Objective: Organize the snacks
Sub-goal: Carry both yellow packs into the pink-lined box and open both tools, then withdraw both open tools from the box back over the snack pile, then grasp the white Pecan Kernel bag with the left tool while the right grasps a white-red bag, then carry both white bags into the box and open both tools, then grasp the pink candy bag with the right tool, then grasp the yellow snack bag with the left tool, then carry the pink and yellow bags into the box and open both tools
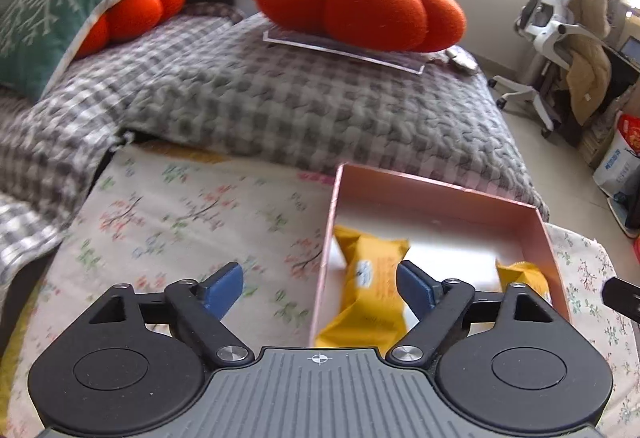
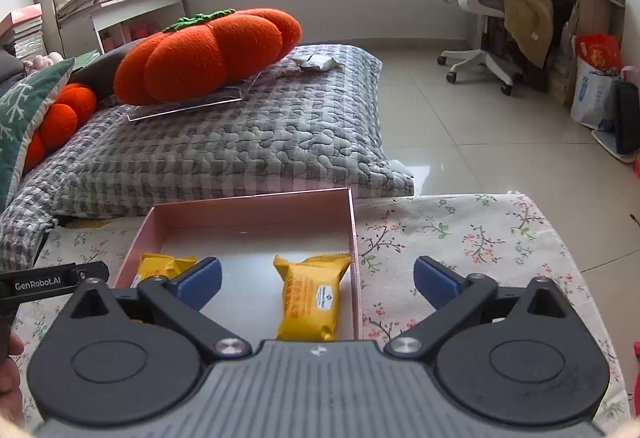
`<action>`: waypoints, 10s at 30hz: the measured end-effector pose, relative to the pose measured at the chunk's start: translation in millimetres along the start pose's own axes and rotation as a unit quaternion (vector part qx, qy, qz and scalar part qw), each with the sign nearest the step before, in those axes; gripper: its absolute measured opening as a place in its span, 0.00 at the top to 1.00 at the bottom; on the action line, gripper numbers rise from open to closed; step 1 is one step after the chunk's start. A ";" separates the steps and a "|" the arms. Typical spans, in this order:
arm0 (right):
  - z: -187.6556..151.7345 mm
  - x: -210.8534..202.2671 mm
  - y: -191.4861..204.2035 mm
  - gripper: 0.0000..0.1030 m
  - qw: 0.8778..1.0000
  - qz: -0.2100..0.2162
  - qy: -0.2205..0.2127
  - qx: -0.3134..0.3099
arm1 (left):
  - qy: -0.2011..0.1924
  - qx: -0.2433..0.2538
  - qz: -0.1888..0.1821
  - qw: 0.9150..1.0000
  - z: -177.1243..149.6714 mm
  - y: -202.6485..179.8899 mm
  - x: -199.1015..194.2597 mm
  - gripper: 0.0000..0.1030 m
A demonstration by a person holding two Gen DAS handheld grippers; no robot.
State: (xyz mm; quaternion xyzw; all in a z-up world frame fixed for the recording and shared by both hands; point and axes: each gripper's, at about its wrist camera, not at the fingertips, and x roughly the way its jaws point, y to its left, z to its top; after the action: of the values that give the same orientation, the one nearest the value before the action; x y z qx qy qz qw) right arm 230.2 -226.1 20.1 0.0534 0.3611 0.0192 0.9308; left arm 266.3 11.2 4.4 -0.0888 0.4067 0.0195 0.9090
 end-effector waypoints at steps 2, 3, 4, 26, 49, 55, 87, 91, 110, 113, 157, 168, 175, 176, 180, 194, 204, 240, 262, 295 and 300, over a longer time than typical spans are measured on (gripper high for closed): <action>-1.7 -9.0 1.7 0.01 1.000 0.000 0.004 0.000 | 0.004 0.005 0.006 1.000 -3.0 3.3 -7.3 0.13; -2.5 -12.1 2.5 0.01 1.000 -0.004 0.007 -0.001 | 0.006 0.008 0.011 1.000 -6.2 4.6 -10.6 0.11; -4.1 -16.1 3.3 0.01 1.000 -0.007 0.007 -0.002 | 0.007 0.011 0.016 1.000 -8.9 5.3 -14.5 0.10; -86.0 -93.3 3.8 0.00 0.996 0.075 0.050 0.011 | 0.057 0.082 -0.033 0.994 -119.4 8.2 -91.6 0.03; -111.8 -77.6 -5.7 0.01 0.991 0.054 0.124 0.006 | 0.083 0.181 -0.112 0.974 -184.8 -50.0 -85.2 0.03; -109.9 -69.3 -6.0 0.01 0.990 0.060 0.130 0.006 | 0.071 0.206 -0.103 0.970 -191.5 -62.8 -70.0 0.05; -120.7 -10.4 24.4 0.39 0.982 0.094 0.153 -0.053 | 0.050 0.172 -0.102 0.979 -176.6 -43.4 -69.9 0.39; -120.1 -11.9 23.0 0.55 0.981 0.108 0.151 -0.049 | 0.052 0.169 -0.102 0.979 -176.5 -42.2 -67.6 0.38; -109.8 -20.8 9.0 0.66 0.978 0.141 0.154 0.015 | 0.078 0.127 -0.103 0.983 -173.3 -28.5 -55.5 0.40; -107.0 -25.2 2.0 0.66 0.974 0.162 0.153 0.038 | 0.069 0.118 -0.105 0.985 -170.0 -25.6 -59.3 0.40; -55.2 -13.5 -58.8 0.66 0.965 0.177 0.071 0.179 | -0.079 0.203 -0.089 0.972 -85.4 -60.7 -47.3 0.40; -38.4 15.0 -53.9 0.66 0.966 0.170 0.045 0.192 | -0.079 0.195 -0.088 0.974 -60.2 -74.5 -2.0 0.40; -32.0 35.4 -35.4 0.66 0.968 0.170 0.045 0.178 | -0.066 0.175 -0.099 0.977 -56.1 -59.2 13.5 0.33; -30.9 36.5 -32.9 0.64 0.969 0.172 0.041 0.175 | -0.066 0.173 -0.101 0.978 -55.3 -57.0 14.0 0.31; -29.6 31.8 -30.5 0.36 0.970 0.171 0.018 0.174 | -0.074 0.167 -0.104 0.978 -49.6 -47.0 7.6 0.20; -22.1 -7.7 -59.1 0.33 0.962 0.149 0.020 0.228 | -0.071 0.102 -0.102 0.987 -31.6 -20.3 -20.3 0.21; -31.5 -40.5 -42.6 0.22 0.983 0.122 0.050 0.128 | -0.020 0.101 -0.074 0.992 -48.0 -11.1 -45.3 0.20; -124.8 -65.6 6.1 0.34 0.971 0.120 0.202 0.035 | 0.078 0.100 -0.046 0.991 -149.9 25.9 -84.9 0.17; -130.9 -57.5 18.7 0.72 0.977 0.093 0.192 0.006 | 0.068 0.124 -0.073 0.987 -151.0 7.1 -77.3 0.18; -102.4 -66.1 -11.7 0.72 0.986 0.096 0.120 0.069 | 0.010 0.185 -0.121 0.975 -142.7 -58.0 -65.6 0.57; -101.0 -66.5 -15.3 0.72 0.985 0.099 0.118 0.077 | 0.009 0.169 -0.124 0.978 -139.5 -53.9 -69.7 0.57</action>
State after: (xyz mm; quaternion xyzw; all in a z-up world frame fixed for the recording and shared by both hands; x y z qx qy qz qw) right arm 113.0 -237.6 -11.2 0.1576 0.4617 0.0898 0.8683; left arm 122.9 -64.0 -27.1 0.0161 0.3980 -0.1629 0.9027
